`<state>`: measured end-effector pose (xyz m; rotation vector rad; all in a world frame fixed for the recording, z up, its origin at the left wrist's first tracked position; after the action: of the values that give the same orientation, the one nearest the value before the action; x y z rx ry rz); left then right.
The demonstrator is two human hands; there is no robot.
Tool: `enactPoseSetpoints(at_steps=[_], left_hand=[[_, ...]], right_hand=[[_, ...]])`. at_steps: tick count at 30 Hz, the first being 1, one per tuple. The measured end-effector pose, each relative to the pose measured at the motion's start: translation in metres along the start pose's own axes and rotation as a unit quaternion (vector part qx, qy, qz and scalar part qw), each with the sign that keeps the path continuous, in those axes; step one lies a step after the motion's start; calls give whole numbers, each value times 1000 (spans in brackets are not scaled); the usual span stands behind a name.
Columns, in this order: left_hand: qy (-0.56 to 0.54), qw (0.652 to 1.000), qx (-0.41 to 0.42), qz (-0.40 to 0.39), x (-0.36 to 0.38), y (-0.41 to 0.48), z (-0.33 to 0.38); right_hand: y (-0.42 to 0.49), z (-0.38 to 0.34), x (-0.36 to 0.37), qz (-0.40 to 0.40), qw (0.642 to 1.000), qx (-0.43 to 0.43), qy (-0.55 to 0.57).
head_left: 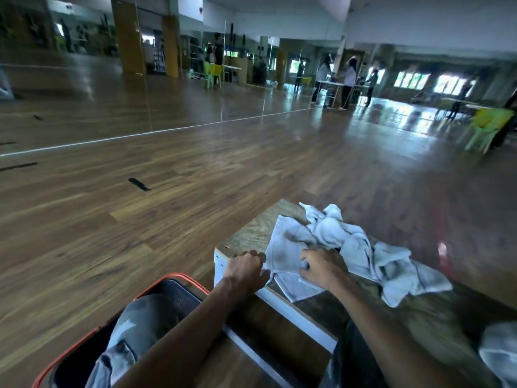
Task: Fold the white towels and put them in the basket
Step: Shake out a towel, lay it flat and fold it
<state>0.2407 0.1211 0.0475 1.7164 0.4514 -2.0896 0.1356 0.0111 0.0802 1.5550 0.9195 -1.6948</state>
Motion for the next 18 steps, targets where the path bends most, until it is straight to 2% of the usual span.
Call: enactPoseSetpoints(at_steps=[3, 7, 10, 12, 18], left_hand=[[-6, 1000, 4, -2, 12, 12, 7], [-87, 995, -38, 8, 26, 23, 1], [-147, 987, -62, 7, 35, 30, -5], [-193, 978, -77, 6, 40, 34, -9], [-334, 935, -120, 15, 49, 36, -21]], right_hand=[[6, 3, 6, 15, 1000, 6, -10], [15, -1, 22, 31, 999, -9, -24], [16, -8, 26, 87, 995, -29, -26], [16, -8, 27, 117, 992, -27, -24], [18, -9, 20, 143, 988, -37, 38]])
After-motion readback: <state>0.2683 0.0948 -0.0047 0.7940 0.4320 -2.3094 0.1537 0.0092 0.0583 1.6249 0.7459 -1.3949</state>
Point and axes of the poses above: each hand's wrist, its own y-axis towards the middle knuckle, its own x-axis out of the palm, z = x × y, the point moved 10 cm from there along y, towards the middle knuckle, and after that the axes turned 6 degrees about -z, right-handed, at the moved point
